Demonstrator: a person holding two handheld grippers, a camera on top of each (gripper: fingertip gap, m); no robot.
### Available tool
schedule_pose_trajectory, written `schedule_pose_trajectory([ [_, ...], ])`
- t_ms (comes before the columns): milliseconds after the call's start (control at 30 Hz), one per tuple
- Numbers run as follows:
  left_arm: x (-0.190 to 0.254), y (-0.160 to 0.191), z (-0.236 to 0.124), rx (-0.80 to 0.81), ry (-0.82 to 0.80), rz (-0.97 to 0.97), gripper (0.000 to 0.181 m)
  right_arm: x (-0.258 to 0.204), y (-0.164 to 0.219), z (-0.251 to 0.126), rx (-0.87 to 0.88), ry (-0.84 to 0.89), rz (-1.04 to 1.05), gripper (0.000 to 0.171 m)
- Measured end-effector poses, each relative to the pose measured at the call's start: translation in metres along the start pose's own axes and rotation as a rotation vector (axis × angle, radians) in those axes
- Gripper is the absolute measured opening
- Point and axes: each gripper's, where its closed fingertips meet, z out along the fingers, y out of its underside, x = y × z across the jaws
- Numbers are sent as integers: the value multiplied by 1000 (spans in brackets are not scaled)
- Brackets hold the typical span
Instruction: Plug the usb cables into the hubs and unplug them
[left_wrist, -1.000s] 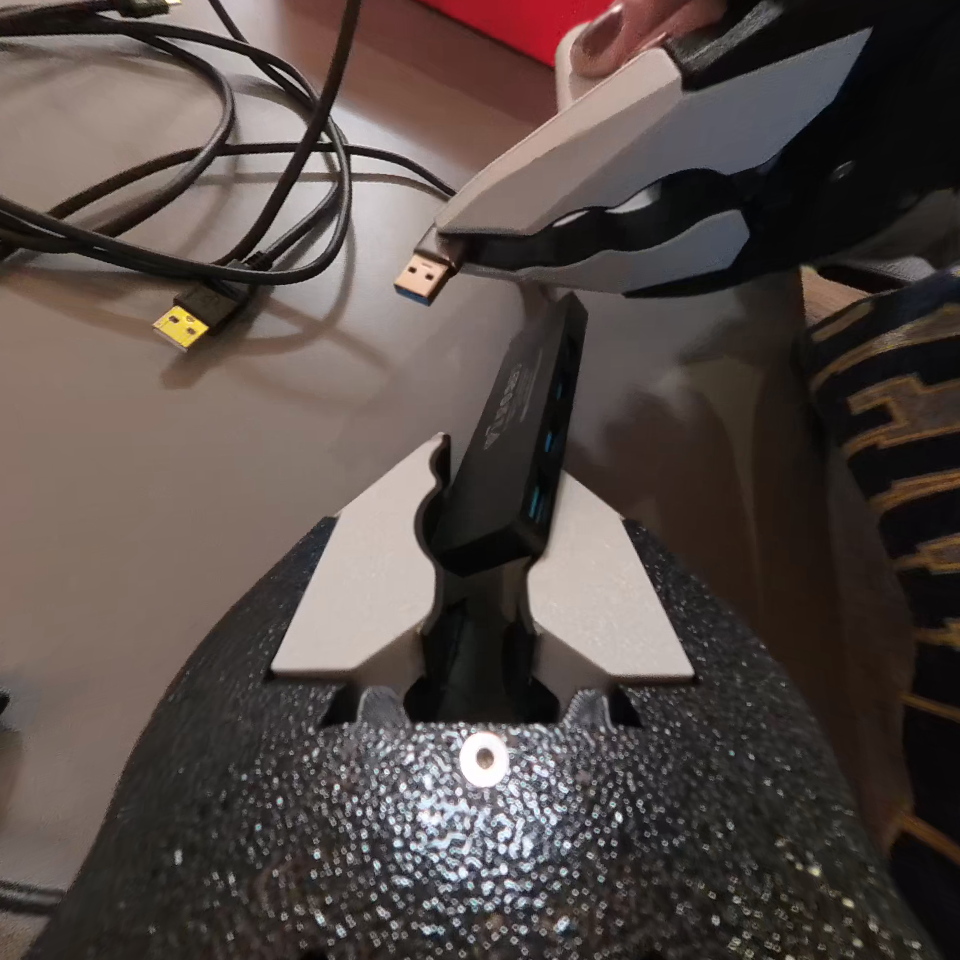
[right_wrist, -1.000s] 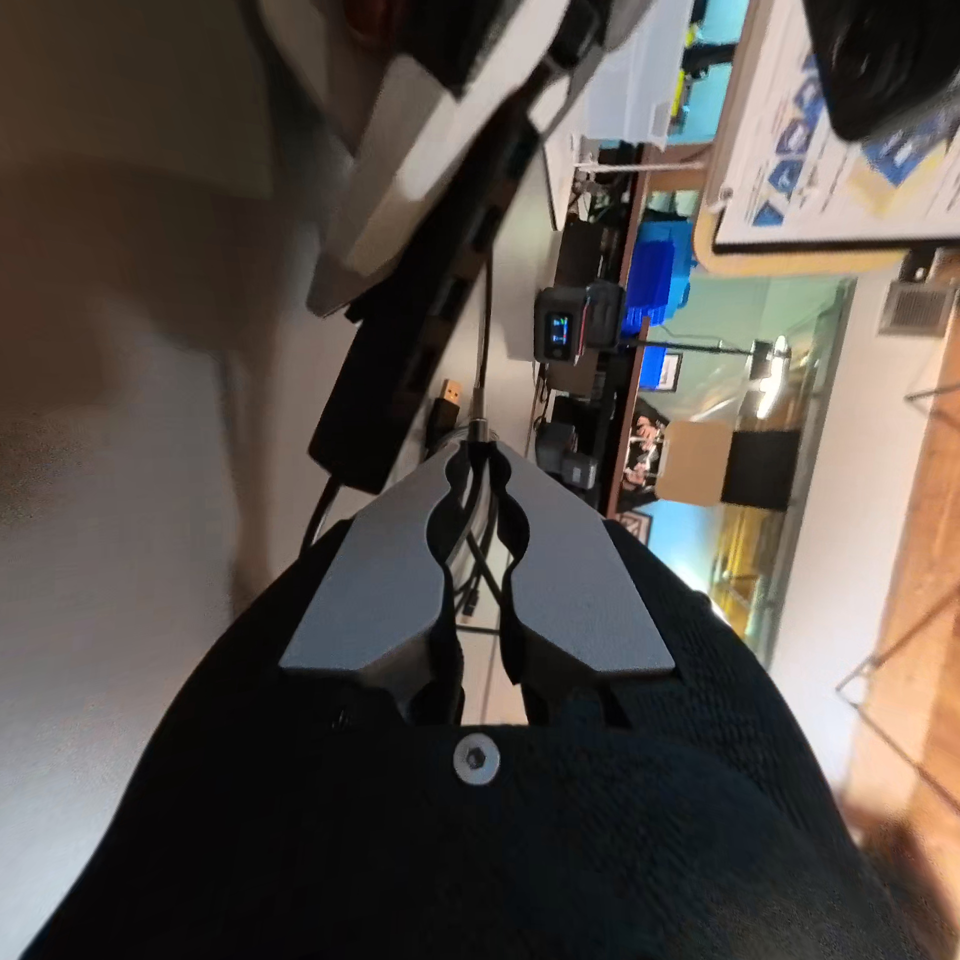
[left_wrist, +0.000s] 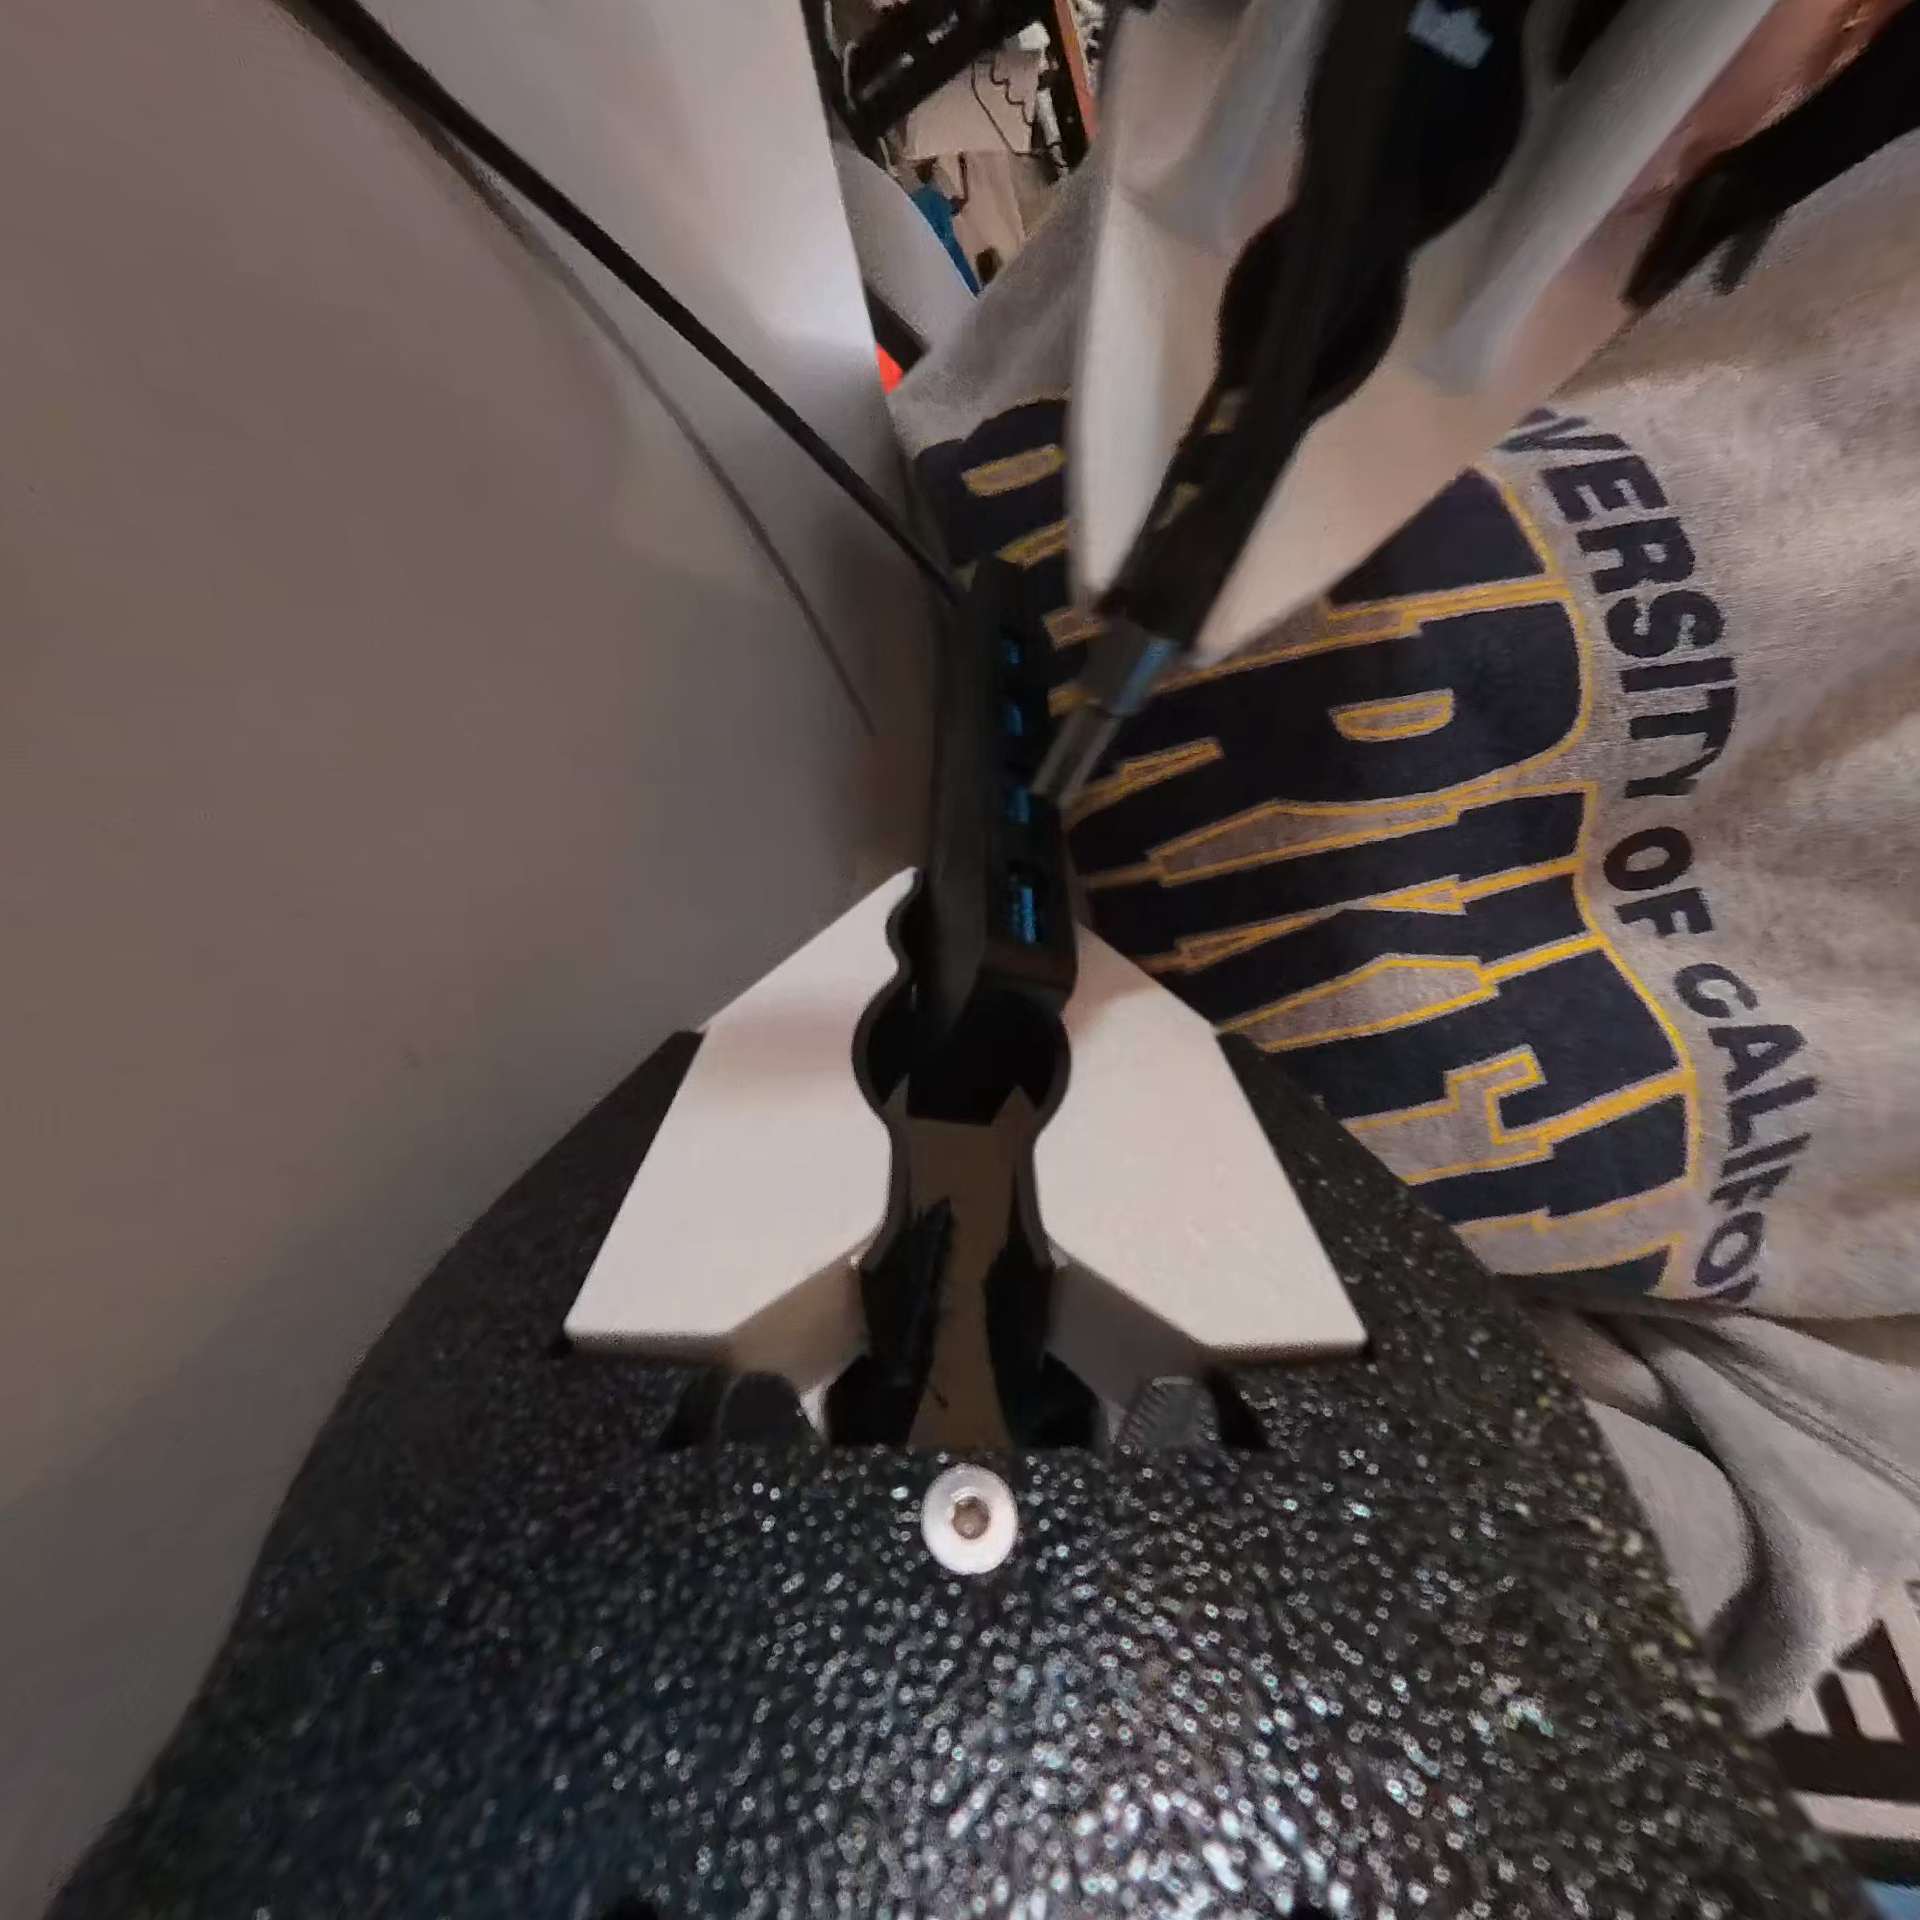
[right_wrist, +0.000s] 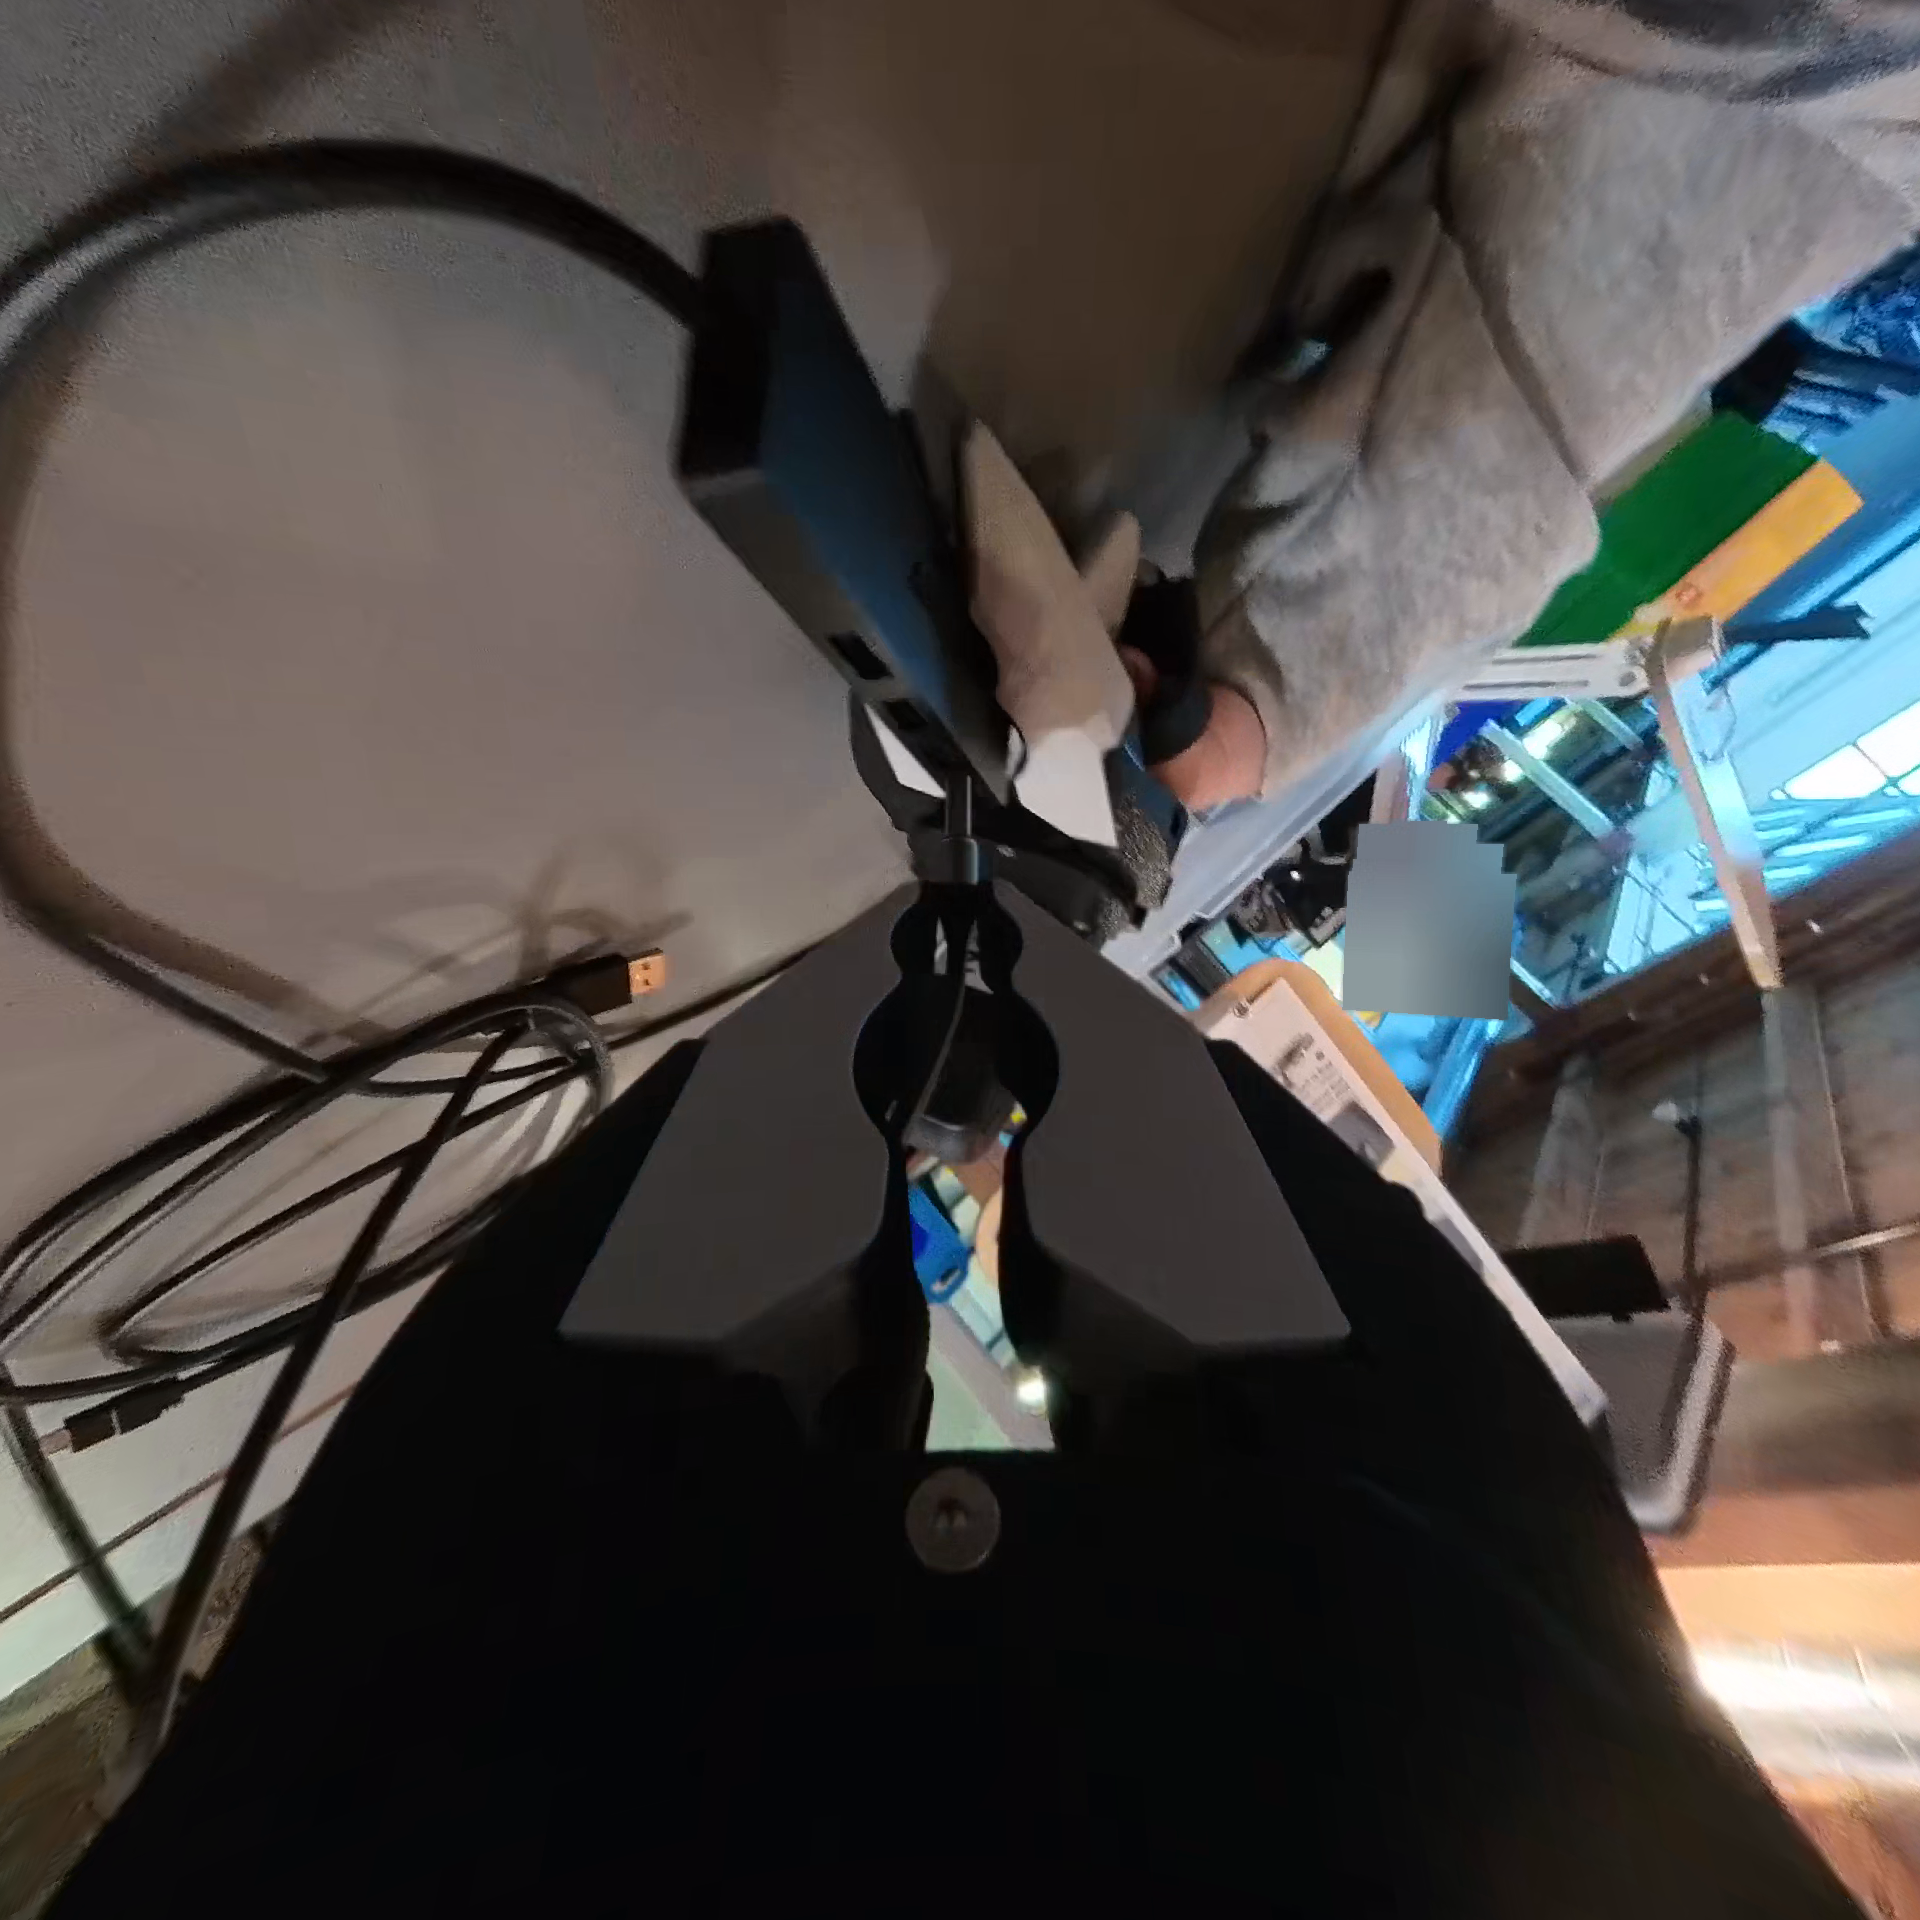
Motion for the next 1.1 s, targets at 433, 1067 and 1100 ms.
schedule_pose_trajectory([
  [433, 6, 3, 0, -65, 86, -34, 9, -2, -7, 1, 60, 100, -56, 5],
  [1067, -1, 11, 5, -126, -13, 89, 8, 0, -23, 6, 4, 128, 42, 5],
  [1100, -3, 12, 6, -132, -25, 94, 8, 0, -24, 6, 7, 127, 45, 5],
])
